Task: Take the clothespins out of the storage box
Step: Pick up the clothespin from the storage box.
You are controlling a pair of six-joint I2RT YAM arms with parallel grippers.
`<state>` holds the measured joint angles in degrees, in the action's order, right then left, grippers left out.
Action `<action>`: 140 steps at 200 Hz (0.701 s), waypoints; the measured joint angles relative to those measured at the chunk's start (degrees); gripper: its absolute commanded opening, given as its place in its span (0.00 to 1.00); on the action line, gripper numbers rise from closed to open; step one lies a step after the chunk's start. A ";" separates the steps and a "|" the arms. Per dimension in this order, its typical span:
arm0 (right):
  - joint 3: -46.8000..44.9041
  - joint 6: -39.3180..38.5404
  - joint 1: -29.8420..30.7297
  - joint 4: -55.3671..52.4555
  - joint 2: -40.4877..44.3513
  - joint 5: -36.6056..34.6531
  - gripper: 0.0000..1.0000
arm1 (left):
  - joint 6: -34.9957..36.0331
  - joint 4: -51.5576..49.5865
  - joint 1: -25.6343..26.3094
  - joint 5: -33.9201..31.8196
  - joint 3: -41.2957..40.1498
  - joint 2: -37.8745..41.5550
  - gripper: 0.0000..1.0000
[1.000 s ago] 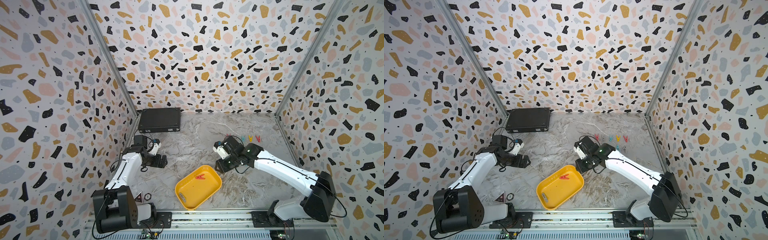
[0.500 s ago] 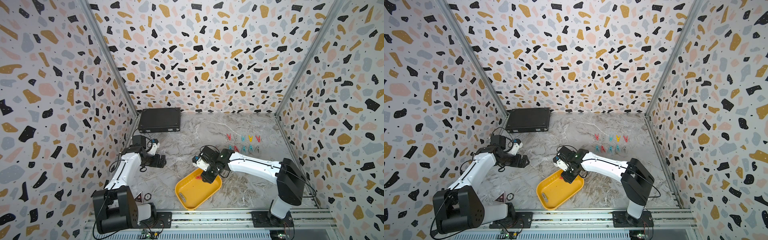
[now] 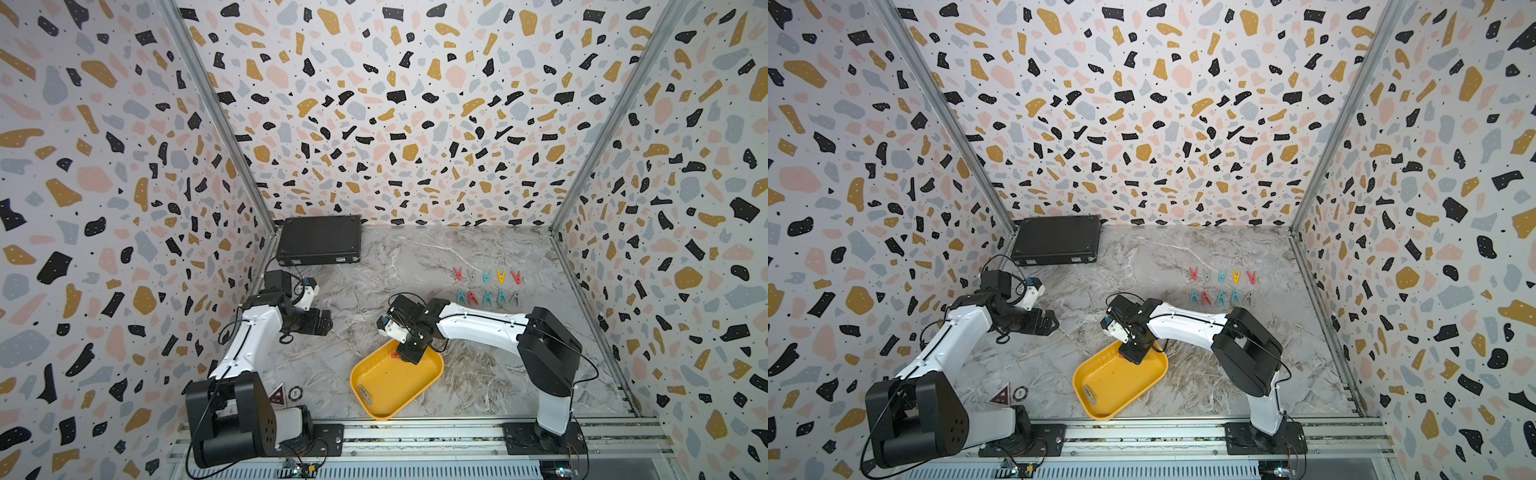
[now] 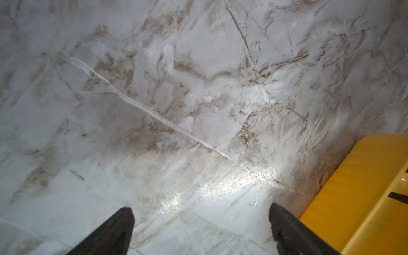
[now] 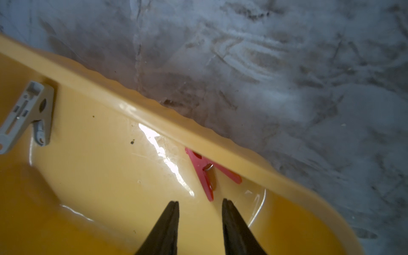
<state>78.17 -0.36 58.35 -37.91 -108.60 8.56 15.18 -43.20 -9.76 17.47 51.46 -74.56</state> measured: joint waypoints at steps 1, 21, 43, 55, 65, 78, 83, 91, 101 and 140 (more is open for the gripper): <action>0.00 -0.02 0.00 0.00 0.00 0.00 0.38 | 0.00 0.00 0.00 0.00 0.00 0.00 1.00; 0.04 -0.52 0.00 0.55 -0.48 -0.13 0.37 | 0.00 0.00 -0.04 0.02 0.00 0.00 1.00; 0.07 -0.87 0.00 1.03 -1.66 0.02 0.37 | 0.00 0.00 -0.20 0.00 0.00 0.00 1.00; 0.07 -0.98 0.00 1.29 -2.34 0.09 0.36 | 0.00 0.00 -0.22 0.00 0.00 0.00 1.00; 0.07 -1.03 0.00 1.44 -2.82 0.11 0.36 | 0.00 0.00 -0.26 0.02 0.00 0.00 1.00; 0.07 -1.05 0.00 1.53 -3.15 0.20 0.35 | 0.00 0.00 -0.26 0.02 0.00 0.00 1.00; 0.07 -1.07 0.00 1.53 -3.21 0.20 0.35 | 0.00 0.00 -0.26 0.02 0.00 0.00 1.00; 0.07 -1.05 0.00 1.55 -3.21 0.22 0.35 | 0.00 0.00 -0.26 0.02 -0.02 0.00 1.00; 0.07 -1.05 0.00 1.60 -3.21 0.24 0.34 | 0.00 0.00 -0.26 0.02 0.00 0.00 1.00; 0.07 -0.96 0.00 2.25 -3.54 0.72 0.30 | 0.00 0.00 -0.33 0.02 -0.02 0.00 1.00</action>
<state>78.24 -1.32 58.35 -35.66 -112.14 9.28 15.18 -43.20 -10.09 17.50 51.44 -74.56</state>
